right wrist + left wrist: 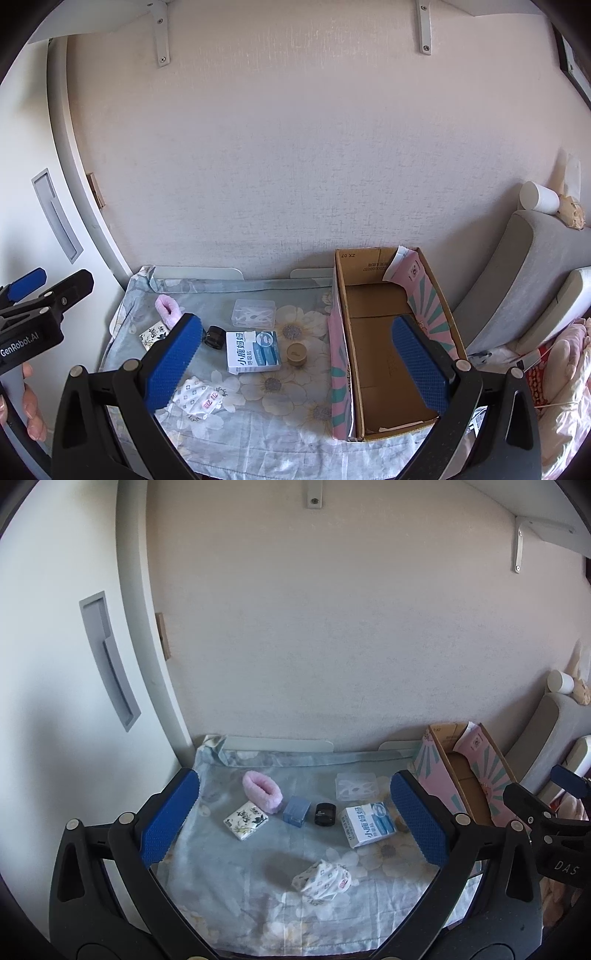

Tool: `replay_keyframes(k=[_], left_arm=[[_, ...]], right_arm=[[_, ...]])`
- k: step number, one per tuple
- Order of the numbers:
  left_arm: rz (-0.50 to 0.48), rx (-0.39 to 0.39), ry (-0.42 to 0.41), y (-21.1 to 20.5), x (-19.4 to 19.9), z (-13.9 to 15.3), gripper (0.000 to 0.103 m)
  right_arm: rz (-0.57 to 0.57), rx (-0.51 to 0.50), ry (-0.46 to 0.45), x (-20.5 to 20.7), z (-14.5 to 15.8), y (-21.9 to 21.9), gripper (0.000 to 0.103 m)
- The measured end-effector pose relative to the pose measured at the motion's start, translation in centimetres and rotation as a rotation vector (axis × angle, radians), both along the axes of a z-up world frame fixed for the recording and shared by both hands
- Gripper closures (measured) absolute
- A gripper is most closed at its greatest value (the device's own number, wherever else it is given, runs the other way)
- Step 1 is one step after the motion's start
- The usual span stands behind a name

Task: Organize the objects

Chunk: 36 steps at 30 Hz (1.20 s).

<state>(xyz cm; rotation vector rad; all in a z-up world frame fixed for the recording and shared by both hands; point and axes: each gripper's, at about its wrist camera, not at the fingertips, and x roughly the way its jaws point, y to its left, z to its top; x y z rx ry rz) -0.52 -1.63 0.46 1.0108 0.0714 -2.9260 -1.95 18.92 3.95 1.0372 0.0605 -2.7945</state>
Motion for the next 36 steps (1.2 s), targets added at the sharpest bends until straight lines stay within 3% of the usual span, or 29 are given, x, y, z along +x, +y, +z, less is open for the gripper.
replay_keyframes(k=[36], left_arm=[[0.002, -0.002, -0.011, -0.86, 0.11, -0.28, 0.000]], right_arm=[[0.018, -0.032, -0.005, 0.12, 0.36, -0.23, 0.001]])
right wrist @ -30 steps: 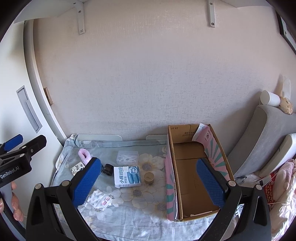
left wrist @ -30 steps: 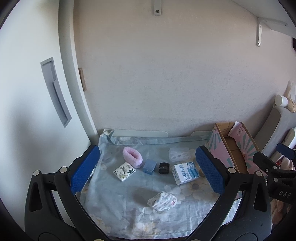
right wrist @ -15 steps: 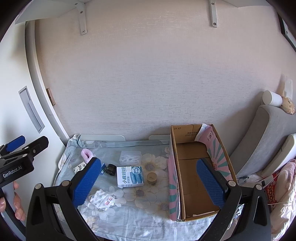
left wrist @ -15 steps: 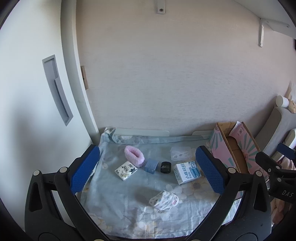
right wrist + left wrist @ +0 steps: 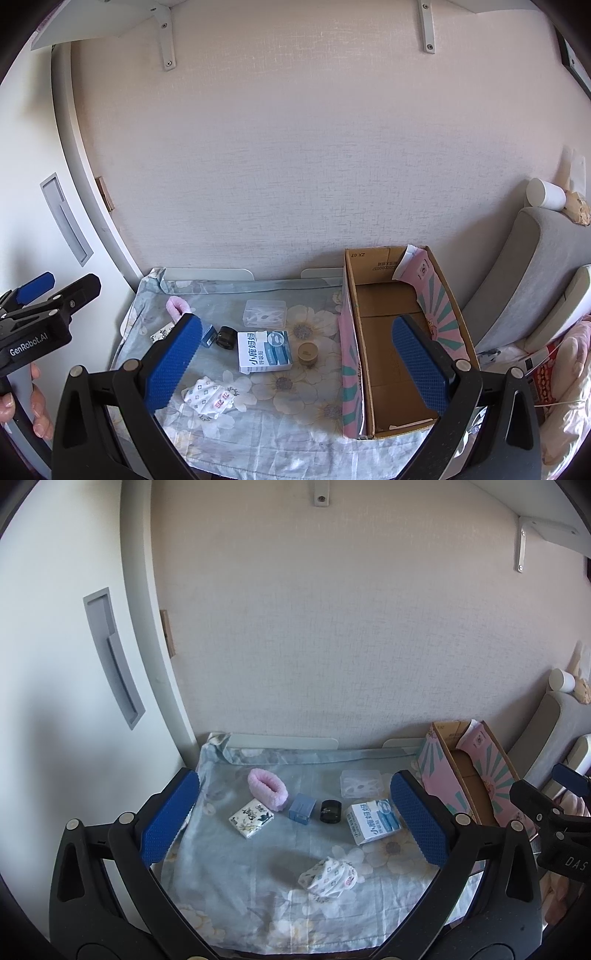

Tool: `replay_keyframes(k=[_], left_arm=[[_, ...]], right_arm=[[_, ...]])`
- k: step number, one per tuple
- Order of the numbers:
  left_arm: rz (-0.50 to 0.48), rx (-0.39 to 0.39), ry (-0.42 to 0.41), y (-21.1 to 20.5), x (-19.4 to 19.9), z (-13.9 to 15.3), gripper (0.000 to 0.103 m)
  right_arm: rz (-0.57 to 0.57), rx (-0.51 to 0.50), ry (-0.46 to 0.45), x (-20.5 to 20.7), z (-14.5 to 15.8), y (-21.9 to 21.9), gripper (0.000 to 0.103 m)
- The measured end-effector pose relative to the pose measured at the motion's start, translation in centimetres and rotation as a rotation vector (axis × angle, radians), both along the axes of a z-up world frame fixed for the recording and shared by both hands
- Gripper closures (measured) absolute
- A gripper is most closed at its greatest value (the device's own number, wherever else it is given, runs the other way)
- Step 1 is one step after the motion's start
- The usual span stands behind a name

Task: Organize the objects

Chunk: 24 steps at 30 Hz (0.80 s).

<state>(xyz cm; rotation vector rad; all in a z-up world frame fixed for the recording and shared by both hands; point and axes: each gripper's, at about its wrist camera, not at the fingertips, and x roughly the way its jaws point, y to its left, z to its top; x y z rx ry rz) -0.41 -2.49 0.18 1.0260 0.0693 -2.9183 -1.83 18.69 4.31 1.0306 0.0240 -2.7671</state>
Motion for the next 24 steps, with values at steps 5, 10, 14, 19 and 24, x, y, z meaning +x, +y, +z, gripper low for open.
replay_keyframes(k=[5, 10, 14, 19, 24], left_arm=[[-0.006, 0.002, 0.001, -0.03, 0.03, 0.07, 0.000], [-0.006, 0.005, 0.000, -0.05, 0.07, 0.10, 0.000], [-0.008, 0.006, -0.001, -0.08, 0.07, 0.06, 0.000], [-0.009, 0.006, -0.001, -0.03, 0.18, -0.01, 0.000], [-0.008, 0.006, -0.002, 0.00, 0.25, -0.04, 0.000]], right_arm=[[0.001, -0.002, -0.003, 0.06, 0.03, -0.05, 0.001], [0.000, -0.004, -0.005, 0.14, 0.04, -0.02, 0.001], [0.000, -0.011, -0.009, 0.24, 0.03, 0.02, 0.001], [-0.001, -0.012, -0.009, 0.28, -0.02, 0.05, 0.001], [0.003, -0.015, -0.013, 0.33, -0.09, 0.10, 0.001]])
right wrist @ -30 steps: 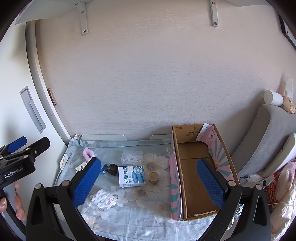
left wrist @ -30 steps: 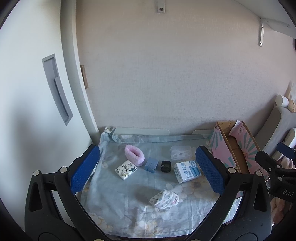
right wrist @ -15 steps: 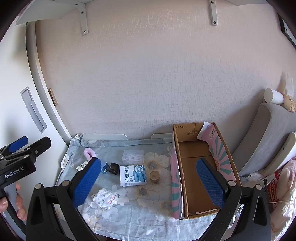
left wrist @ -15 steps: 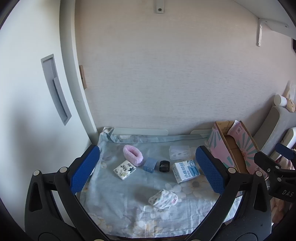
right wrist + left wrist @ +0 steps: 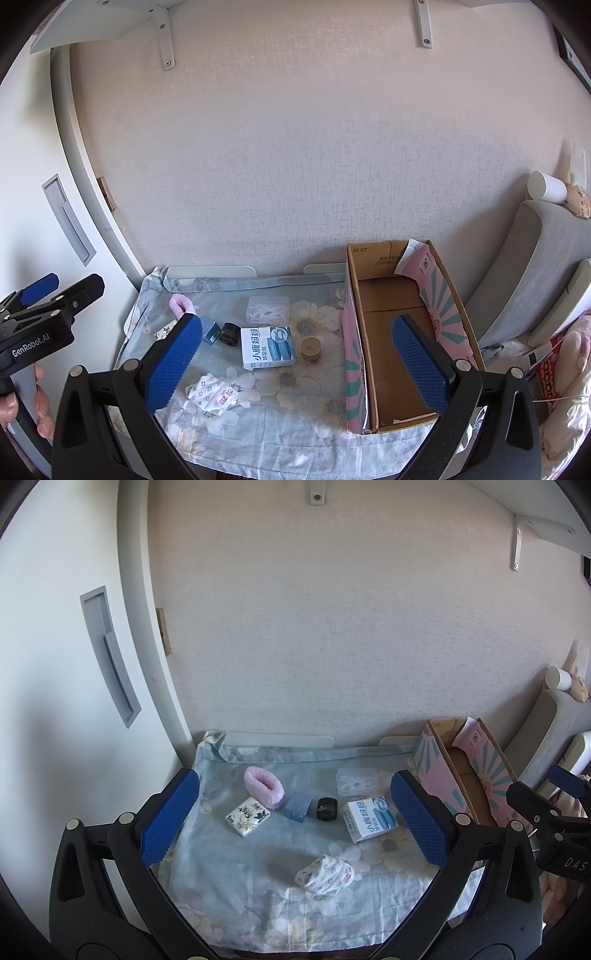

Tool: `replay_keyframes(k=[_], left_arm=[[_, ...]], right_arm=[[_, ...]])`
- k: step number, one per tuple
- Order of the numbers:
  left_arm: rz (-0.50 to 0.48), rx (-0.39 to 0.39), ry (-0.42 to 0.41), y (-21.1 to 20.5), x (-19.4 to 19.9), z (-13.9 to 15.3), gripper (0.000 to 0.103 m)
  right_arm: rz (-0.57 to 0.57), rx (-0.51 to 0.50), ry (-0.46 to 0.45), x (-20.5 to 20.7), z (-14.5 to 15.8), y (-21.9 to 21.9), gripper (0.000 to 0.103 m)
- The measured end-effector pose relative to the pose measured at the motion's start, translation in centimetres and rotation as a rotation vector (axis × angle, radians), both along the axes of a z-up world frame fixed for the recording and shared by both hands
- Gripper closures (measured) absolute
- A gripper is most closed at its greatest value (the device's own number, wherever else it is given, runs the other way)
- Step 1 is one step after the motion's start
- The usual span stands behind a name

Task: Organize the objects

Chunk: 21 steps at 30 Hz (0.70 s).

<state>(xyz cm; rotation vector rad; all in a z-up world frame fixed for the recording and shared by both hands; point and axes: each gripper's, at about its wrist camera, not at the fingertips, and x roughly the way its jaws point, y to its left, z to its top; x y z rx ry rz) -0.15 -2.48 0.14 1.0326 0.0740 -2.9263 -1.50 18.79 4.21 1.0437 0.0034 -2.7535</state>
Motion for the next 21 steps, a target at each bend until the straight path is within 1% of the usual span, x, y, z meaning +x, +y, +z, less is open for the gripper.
replay_keyframes(k=[5, 21], left_arm=[[0.000, 0.000, 0.000, 0.03, 0.06, -0.04, 0.000], [0.003, 0.005, -0.008, -0.34, 0.18, -0.32, 0.000]], right_arm=[[0.010, 0.026, 0.001, 0.03, -0.03, -0.31, 0.001], [0.040, 0.004, -0.016, -0.40, -0.28, -0.34, 0.001]])
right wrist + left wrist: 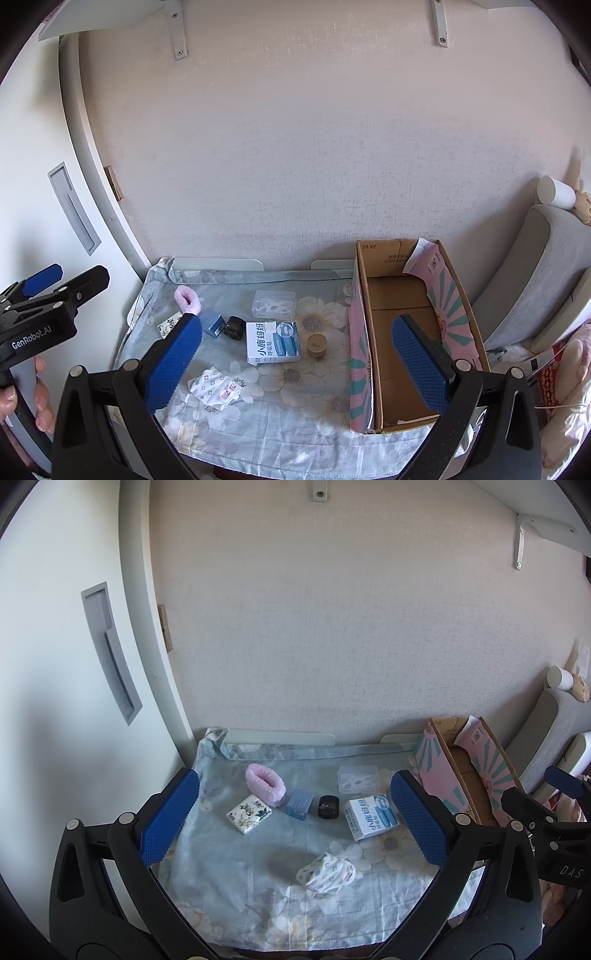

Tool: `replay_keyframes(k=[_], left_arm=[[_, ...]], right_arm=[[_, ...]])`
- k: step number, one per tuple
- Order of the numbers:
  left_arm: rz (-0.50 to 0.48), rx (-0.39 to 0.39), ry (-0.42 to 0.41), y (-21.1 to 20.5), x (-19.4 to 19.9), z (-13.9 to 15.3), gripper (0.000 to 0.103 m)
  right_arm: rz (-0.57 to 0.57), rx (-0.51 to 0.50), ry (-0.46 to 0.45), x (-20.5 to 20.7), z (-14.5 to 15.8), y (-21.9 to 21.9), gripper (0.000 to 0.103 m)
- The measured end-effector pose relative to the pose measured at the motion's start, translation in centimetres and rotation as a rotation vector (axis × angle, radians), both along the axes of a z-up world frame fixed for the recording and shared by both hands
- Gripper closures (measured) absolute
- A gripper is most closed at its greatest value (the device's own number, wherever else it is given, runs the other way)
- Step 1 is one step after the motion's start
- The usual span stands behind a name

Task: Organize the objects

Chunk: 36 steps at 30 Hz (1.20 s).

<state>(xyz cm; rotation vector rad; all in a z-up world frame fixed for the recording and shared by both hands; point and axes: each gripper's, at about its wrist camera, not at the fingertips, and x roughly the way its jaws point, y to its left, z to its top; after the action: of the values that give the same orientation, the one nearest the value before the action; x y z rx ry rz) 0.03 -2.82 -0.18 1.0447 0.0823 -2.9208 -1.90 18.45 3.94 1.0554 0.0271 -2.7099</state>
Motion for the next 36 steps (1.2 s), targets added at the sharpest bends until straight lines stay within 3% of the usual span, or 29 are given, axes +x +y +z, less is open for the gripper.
replay_keyframes(k=[9, 17, 25, 36], left_arm=[[-0.005, 0.013, 0.009, -2.7, -0.4, 0.7, 0.000], [-0.051, 0.017, -0.081, -6.0, -2.5, -1.5, 0.000], [-0.170, -0.002, -0.204, -6.7, -6.8, -6.6, 0.000], [-0.242, 0.037, -0.339, -7.9, -14.4, -14.6, 0.000]], right_arm=[[0.041, -0.087, -0.039, -1.3, 0.6, 0.8, 0.001], [0.146, -0.152, -0.173, -4.7, -1.0, -0.2, 0.001], [0.236, -0.144, -0.358, -9.3, -5.9, -2.5, 0.001], [0.299, -0.022, -0.576, -14.9, -15.1, -5.3, 0.001]])
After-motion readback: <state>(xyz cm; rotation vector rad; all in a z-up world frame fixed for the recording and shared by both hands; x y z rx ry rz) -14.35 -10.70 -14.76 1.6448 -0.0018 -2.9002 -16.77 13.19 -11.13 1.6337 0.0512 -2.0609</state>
